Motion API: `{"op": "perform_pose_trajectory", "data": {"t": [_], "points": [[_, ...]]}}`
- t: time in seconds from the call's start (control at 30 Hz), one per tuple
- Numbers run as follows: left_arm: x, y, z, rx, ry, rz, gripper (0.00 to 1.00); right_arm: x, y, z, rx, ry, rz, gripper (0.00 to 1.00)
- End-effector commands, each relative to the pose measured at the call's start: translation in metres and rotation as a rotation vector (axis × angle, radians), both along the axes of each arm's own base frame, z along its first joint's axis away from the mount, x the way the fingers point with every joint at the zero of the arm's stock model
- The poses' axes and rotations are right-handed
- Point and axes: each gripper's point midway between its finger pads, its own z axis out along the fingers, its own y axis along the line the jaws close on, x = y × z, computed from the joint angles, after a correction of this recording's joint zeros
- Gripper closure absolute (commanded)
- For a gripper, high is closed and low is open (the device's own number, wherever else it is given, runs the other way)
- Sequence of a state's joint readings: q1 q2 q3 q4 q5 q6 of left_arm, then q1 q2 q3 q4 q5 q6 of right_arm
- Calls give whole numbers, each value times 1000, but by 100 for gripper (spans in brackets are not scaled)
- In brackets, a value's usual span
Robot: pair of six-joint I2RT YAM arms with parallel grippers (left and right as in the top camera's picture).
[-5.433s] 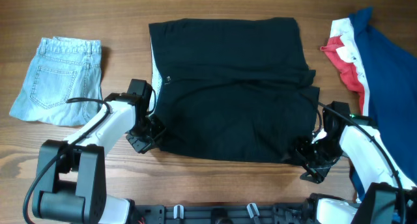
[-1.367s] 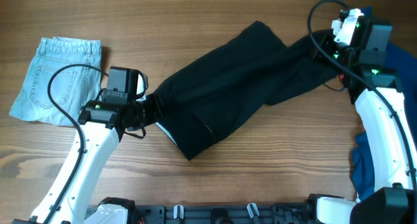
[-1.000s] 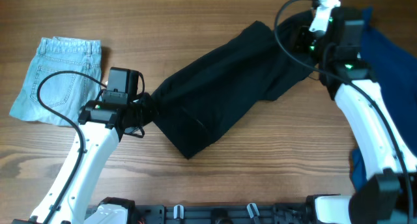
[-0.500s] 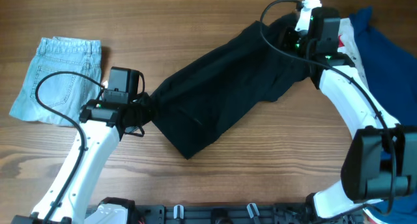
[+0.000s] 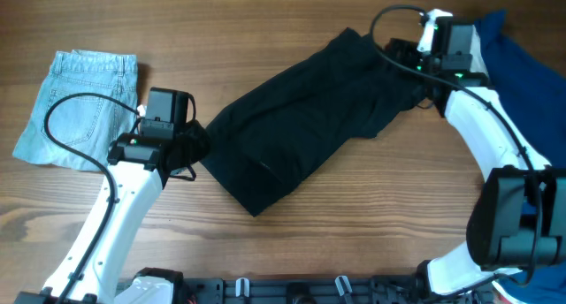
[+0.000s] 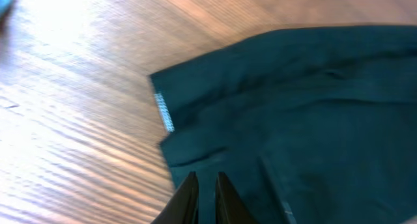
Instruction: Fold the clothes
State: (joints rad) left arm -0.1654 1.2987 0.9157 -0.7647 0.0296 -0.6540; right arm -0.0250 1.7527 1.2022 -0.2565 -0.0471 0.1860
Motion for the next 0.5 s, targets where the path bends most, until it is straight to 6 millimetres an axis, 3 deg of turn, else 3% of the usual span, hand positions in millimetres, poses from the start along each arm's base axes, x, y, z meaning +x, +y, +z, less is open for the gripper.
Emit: {"op": "perform_pose_trajectory", "data": {"t": [0.0, 0.07, 0.27, 0.47], "points": [[-1, -32, 11, -94, -15, -85, 91, 0, -8, -3, -19, 18, -22, 14], [-7, -44, 2, -89, 15, -126, 91, 0, -9, -11, -19, 36, -24, 18], [-36, -99, -33, -144, 169, -277, 90, -17, -8, -72, 5, 215, -48, 14], [-64, -132, -70, -106, 310, -336, 90, -20, 0, -98, 72, 270, -66, 16]]}}
